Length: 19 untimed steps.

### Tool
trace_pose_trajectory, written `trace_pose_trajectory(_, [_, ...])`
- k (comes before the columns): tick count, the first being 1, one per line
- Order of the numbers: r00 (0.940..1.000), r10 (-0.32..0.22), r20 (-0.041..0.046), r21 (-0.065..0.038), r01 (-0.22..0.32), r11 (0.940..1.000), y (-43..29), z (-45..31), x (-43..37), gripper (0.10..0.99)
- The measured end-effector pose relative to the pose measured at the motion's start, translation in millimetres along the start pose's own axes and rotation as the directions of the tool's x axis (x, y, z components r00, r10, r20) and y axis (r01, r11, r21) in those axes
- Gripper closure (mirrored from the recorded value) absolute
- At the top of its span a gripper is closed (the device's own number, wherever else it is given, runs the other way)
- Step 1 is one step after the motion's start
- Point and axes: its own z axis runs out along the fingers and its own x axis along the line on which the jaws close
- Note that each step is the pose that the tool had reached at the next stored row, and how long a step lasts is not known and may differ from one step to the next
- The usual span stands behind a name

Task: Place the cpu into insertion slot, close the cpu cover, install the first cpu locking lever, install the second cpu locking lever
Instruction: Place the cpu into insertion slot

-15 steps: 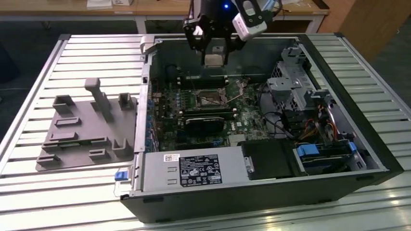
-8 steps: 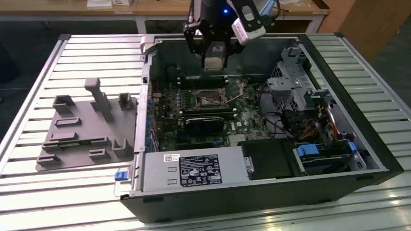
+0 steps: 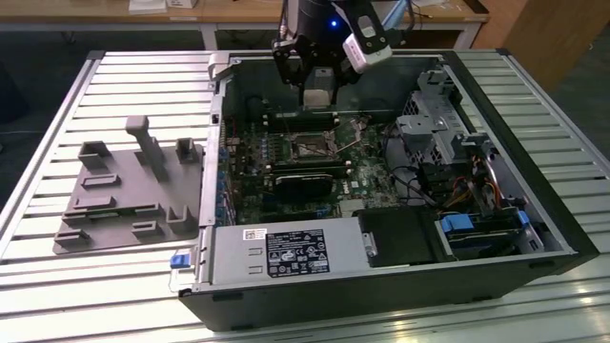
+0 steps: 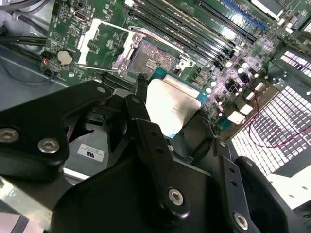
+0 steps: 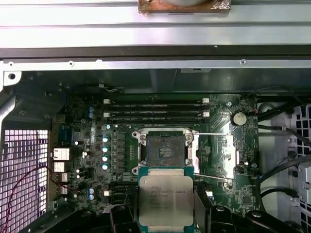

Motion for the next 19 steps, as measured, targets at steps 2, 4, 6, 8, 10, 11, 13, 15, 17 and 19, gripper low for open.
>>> trace_pose_trajectory(2, [1.0,0.001,0.0001,0.002,-0.001,1.0,-0.1,1.7,0.0,0.545])
trace_pose_trajectory(4, [1.0,0.01,0.001,0.002,-0.01,0.9999,-0.3,3.6,-0.1,0.545])
trace_pose_trajectory(6, [0.9994,0.036,0.0032,0.002,-0.036,0.9994,-0.5,5.6,-0.1,0.545])
trace_pose_trajectory(8, [0.9973,0.072,0.0063,0.001,-0.073,0.9974,-0.6,7.5,-0.1,0.545])
trace_pose_trajectory(10, [0.9941,0.108,0.0092,0.0,-0.108,0.9941,-0.7,8.9,-0.2,0.545])
trace_pose_trajectory(11, [0.992,0.126,0.0106,0.0,-0.126,0.9921,-0.8,9.5,-0.2,0.545])
trace_pose_trajectory(13, [0.9868,0.161,0.0135,-0.001,-0.161,0.9869,-0.9,10.5,-0.2,0.545])
trace_pose_trajectory(15, [0.9803,0.197,0.0162,-0.002,-0.197,0.9805,-0.9,11.3,-0.2,0.545])
trace_pose_trajectory(17, [0.9722,0.233,0.0191,-0.004,-0.233,0.9724,-1.0,12.1,-0.2,0.545])
trace_pose_trajectory(19, [0.9632,0.268,0.0219,-0.005,-0.268,0.9634,-1.1,12.9,-0.3,0.545])
